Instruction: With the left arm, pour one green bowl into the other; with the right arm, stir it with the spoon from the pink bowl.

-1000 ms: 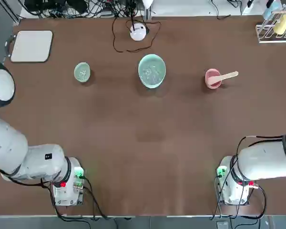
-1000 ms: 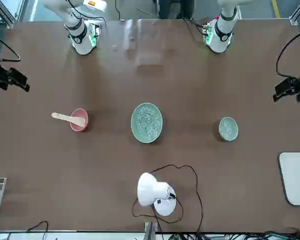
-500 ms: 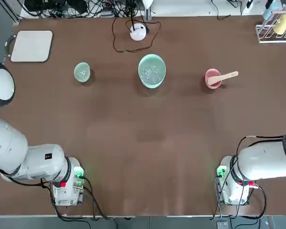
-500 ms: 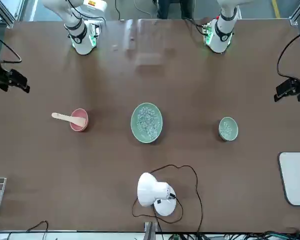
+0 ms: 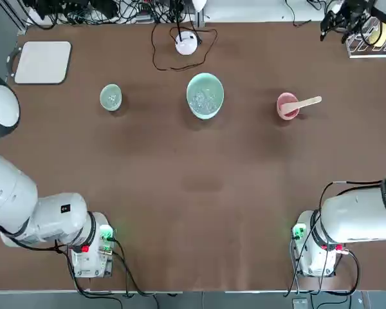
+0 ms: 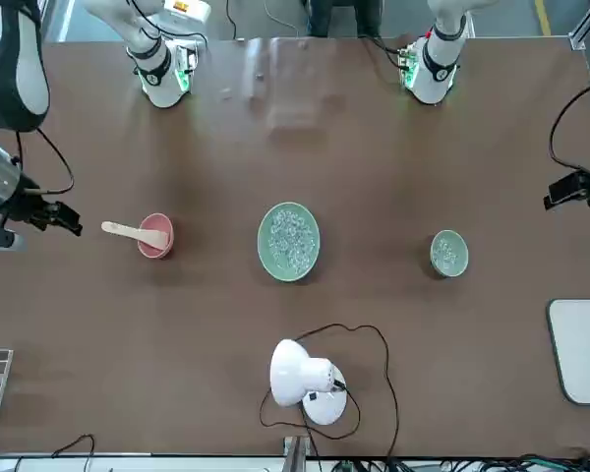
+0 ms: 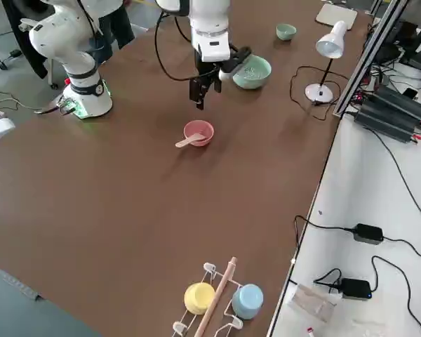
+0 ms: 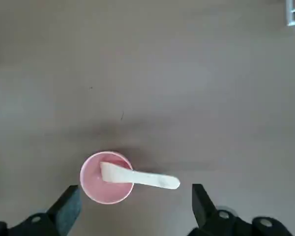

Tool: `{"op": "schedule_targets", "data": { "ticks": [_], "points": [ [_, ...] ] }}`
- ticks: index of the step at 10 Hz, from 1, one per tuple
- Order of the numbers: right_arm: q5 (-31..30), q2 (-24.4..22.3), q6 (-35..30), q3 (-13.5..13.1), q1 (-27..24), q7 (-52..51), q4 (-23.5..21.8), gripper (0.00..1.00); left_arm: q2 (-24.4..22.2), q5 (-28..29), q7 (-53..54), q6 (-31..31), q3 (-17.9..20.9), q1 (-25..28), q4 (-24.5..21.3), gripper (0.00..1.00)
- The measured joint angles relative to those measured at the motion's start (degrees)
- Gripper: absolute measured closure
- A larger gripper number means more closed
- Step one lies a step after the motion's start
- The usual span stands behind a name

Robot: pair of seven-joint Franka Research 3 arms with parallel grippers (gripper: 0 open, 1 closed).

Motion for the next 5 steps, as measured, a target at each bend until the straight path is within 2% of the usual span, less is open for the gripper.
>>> {"op": "schedule_targets", "data": {
  "ticks": [3,5],
  "points": [
    [13.0,1.7,-0.4,-0.1,-5.9,-14.9,-3.4,0.02,3.3,-0.7,0.0,12.0,-0.3,0.4,-8.1,0.04],
    [18.1,5.5,-0.9,-0.2,-11.0,-27.8,-4.9,0.03,3.2,-2.6,2.9,18.3,-0.6,0.4,-14.7,0.07]
  ]
}}
